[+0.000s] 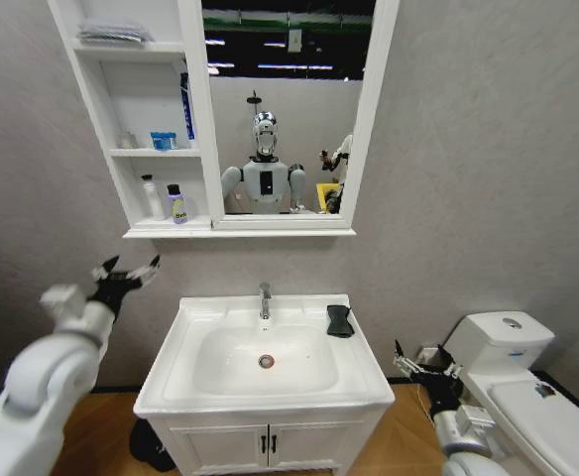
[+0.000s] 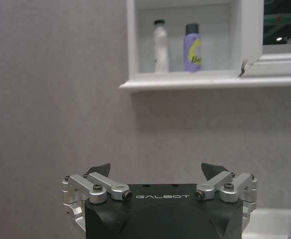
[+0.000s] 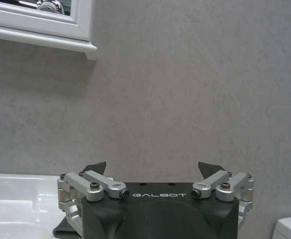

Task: Move facial cleanser and shampoo from washbasin to cabinet, then wipe washbasin with towel.

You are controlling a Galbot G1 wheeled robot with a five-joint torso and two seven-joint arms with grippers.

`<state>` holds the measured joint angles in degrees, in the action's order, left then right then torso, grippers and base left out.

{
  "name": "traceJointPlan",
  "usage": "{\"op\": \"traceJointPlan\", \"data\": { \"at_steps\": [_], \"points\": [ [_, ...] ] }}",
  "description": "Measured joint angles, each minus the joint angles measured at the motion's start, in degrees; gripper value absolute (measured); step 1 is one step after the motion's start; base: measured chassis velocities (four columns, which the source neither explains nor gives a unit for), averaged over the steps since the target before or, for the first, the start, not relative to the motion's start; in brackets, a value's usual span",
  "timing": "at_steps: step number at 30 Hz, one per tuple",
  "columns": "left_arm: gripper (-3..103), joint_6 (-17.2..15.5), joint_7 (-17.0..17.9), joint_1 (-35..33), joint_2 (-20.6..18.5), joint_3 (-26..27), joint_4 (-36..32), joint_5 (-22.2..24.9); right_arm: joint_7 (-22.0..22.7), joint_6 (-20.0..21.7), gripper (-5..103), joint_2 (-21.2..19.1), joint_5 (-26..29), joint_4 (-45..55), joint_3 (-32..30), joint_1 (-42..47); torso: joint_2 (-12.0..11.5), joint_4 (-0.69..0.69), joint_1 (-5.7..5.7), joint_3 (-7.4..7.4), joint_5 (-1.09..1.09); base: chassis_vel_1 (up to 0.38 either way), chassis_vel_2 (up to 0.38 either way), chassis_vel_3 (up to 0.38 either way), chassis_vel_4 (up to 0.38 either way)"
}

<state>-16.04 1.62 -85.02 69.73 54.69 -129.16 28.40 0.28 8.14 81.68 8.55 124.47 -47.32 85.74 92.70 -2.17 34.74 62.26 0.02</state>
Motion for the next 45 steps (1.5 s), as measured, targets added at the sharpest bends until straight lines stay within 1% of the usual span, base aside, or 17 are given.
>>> {"op": "traceJointPlan", "data": {
  "at_steps": [1,2,3,4,5,7,10,19,21,25,32,39,40,42,43,45],
  "points": [
    [100,2.7,-2.4,-4.6,4.6,1.8,-0.4,-2.0,-0.4,-0.2,100,-0.1,-0.2,0.1,0.2,0.1,0.0,0.00,-0.01,0.00,-0.01,0.000,0.000,0.000,0.000],
    [100,5.6,-4.4,-8.0,8.0,3.4,0.0,-4.0,-0.7,-0.5,100,-0.1,-0.5,0.1,0.5,0.3,0.0,-0.01,0.00,0.00,-0.01,0.000,0.000,0.000,0.000],
    [100,5.6,-4.4,-8.0,8.0,3.4,0.0,-4.0,-0.7,-0.5,100,-0.1,-0.5,0.1,0.5,0.3,0.0,-0.01,0.00,0.00,-0.01,0.000,0.000,0.000,0.000],
    [100,7.4,-5.8,-10.3,9.9,4.6,0.6,-4.9,-0.9,-0.6,100,0.0,-0.7,0.3,0.8,0.5,0.0,-0.01,0.00,0.00,0.00,0.000,0.000,0.000,0.000],
    [100,7.4,-5.8,-10.3,9.9,4.6,0.6,-4.9,-0.9,-0.6,100,0.0,-0.7,0.3,0.8,0.5,0.0,-0.01,0.00,0.00,0.00,0.000,0.000,0.000,0.000],
    [100,8.5,-6.3,-11.5,11.2,5.4,1.4,-4.8,-1.1,-0.6,100,0.2,-1.0,0.8,1.3,0.8,0.0,-0.03,0.02,0.01,0.00,0.000,0.000,0.000,0.000],
    [100,8.5,-6.2,-11.3,11.3,5.5,1.6,-4.7,-1.1,-0.7,100,0.2,-1.1,1.1,1.6,1.0,0.0,-0.05,0.03,0.01,-0.01,0.000,0.000,0.000,0.000],
    [100,8.4,-5.8,-10.8,11.0,5.1,1.9,-4.3,-1.6,-0.4,100,1.0,-1.0,2.6,1.7,2.0,0.0,-0.04,0.03,0.02,-0.02,0.000,0.000,0.000,0.000],
    [100,8.2,-5.8,-10.6,10.9,4.9,1.9,-4.2,-3.4,1.6,100,1.1,-0.4,2.9,1.1,1.9,0.0,-0.04,0.03,0.02,-0.03,0.000,0.000,0.000,0.000],
    [100,8.1,-5.6,-10.5,10.9,4.8,2.0,-4.1,-4.1,3.2,100,1.1,-0.1,3.0,1.0,0.9,0.0,-0.04,0.03,0.02,-0.02,0.000,0.000,0.000,0.000],
    [100,8.0,-5.6,-10.4,10.8,4.7,2.0,-4.0,-4.3,4.1,100,0.9,-0.2,2.7,1.9,-1.0,0.0,-0.03,0.02,0.02,-0.03,-0.004,0.008,0.010,-0.006],
    [100,7.9,-5.5,-10.3,10.7,4.6,2.0,-4.0,-4.3,4.4,100,0.8,-0.4,2.1,2.4,-1.1,0.0,-0.04,0.02,0.01,-0.03,-0.110,0.102,0.112,-0.118],
    [100,7.9,-5.5,-10.3,10.7,4.6,2.0,-4.0,-4.2,4.4,100,0.7,-0.4,1.9,2.5,-1.3,0.0,-0.04,0.02,0.01,-0.03,-0.142,0.165,0.148,-0.196],
    [100,7.9,-5.5,-10.3,10.7,4.6,2.1,-4.0,-2.4,4.5,100,-0.7,-0.1,-1.4,3.4,-3.1,0.0,-0.04,0.05,0.03,-0.02,-0.161,0.154,0.193,-0.181],
    [100,7.9,-5.5,-10.3,10.7,4.6,2.1,-4.0,-2.4,4.5,100,-0.7,-0.1,-1.4,3.4,-3.1,0.0,-0.04,0.05,0.03,-0.02,-0.161,0.133,0.196,-0.181],
    [100,7.9,-5.5,-10.3,10.7,4.6,2.1,-3.9,0.6,4.5,100,-2.7,0.6,-6.0,3.7,-5.3,-0.1,0.00,0.13,0.06,-0.01,-0.137,0.104,0.171,-0.063]
  ]
}}
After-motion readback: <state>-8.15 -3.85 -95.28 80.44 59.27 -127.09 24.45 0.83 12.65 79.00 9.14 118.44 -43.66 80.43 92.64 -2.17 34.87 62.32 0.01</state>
